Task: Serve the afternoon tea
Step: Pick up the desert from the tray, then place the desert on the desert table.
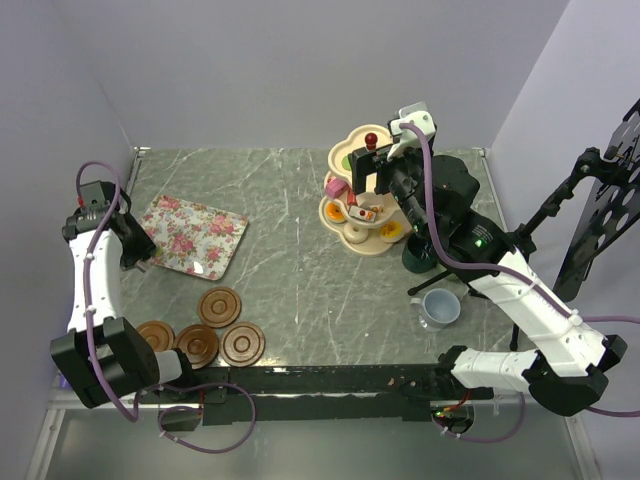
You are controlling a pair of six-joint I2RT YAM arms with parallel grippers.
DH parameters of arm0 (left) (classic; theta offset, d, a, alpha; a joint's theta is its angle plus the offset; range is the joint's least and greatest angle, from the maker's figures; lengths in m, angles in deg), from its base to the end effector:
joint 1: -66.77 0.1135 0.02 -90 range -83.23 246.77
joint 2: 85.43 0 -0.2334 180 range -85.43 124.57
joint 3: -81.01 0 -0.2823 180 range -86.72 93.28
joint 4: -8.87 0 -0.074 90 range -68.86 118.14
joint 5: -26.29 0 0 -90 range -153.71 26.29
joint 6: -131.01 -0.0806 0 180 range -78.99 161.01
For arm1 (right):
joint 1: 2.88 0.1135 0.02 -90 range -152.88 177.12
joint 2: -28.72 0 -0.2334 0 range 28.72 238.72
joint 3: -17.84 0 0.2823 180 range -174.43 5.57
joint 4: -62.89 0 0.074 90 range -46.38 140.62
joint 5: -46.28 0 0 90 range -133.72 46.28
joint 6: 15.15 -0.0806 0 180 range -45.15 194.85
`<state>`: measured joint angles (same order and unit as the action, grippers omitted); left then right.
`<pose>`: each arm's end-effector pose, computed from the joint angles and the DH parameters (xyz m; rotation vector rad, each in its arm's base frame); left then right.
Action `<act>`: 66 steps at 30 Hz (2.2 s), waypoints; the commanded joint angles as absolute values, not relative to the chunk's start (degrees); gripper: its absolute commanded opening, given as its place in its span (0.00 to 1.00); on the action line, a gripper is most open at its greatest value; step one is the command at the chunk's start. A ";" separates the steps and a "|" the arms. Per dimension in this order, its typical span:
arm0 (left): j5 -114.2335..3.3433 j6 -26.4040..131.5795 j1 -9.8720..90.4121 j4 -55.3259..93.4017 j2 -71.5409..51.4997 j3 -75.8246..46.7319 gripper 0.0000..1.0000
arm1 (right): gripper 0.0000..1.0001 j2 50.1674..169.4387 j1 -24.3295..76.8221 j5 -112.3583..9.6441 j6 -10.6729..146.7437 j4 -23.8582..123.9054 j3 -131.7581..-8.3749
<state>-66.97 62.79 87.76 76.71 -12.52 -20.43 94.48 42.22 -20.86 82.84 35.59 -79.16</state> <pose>0.2826 0.1133 0.2278 -0.9855 2.4654 0.0710 0.2434 0.1999 0.4829 -0.3739 1.4644 0.2204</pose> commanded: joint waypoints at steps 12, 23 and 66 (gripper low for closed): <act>-70.64 71.58 67.94 73.44 -17.49 -7.45 0.35 | 0.95 93.59 41.94 -19.02 83.99 37.96 -78.72; -77.86 74.23 33.66 64.83 -3.00 15.57 0.34 | 0.95 92.80 41.94 -17.61 84.08 38.49 -78.37; -75.66 75.55 18.17 64.65 8.27 22.01 0.50 | 0.95 94.55 41.94 -19.55 81.00 35.77 -80.83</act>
